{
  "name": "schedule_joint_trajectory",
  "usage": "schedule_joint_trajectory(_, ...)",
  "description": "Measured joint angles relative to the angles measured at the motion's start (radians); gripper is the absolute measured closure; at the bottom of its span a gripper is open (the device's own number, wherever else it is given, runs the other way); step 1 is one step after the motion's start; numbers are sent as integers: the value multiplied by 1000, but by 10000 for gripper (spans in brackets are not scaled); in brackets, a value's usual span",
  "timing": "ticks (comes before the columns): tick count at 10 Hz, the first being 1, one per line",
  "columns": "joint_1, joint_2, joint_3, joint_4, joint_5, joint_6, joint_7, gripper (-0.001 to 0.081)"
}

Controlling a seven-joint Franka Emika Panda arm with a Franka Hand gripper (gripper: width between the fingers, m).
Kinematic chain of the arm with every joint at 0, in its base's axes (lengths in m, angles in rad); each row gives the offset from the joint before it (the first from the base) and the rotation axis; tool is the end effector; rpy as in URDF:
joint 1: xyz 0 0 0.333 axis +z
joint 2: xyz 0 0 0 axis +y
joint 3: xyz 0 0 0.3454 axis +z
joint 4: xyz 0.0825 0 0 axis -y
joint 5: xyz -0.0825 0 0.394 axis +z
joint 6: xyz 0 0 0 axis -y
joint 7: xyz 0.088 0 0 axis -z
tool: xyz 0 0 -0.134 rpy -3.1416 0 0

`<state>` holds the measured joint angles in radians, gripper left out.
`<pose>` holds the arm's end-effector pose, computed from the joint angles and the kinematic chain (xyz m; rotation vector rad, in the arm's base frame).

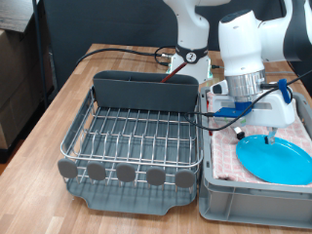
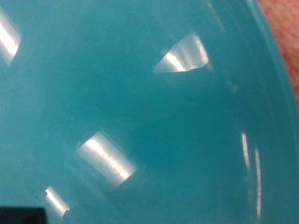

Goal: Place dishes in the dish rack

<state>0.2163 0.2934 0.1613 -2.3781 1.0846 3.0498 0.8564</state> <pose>0.5132 0.1339 0.2146 -1.9155 1.8965 -0.0811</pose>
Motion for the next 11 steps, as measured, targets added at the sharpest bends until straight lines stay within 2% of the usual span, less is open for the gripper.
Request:
schedule_joint_trajectory(1, 2, 0, -4, 0, -4, 0, 8, 252)
schedule_joint_trajectory(2, 10, 1, -15, 0, -13, 0, 26, 252)
schedule_joint_trajectory(3, 24, 4, -30, 0, -35, 0, 56, 490)
schedule_joint_trajectory(4, 35, 7, -43, -3, -52, 0, 79, 490)
schedule_joint_trajectory(5, 39, 9, -46, -6, -54, 0, 83, 670)
schedule_joint_trajectory(6, 39, 9, -45, -6, -54, 0, 83, 670)
schedule_joint_trajectory(7, 39, 9, -44, -6, -54, 0, 83, 766)
schedule_joint_trajectory(9, 46, 5, -57, -9, -77, 0, 98, 766)
schedule_joint_trajectory(11, 86, -16, -112, -25, -177, -14, 179, 766)
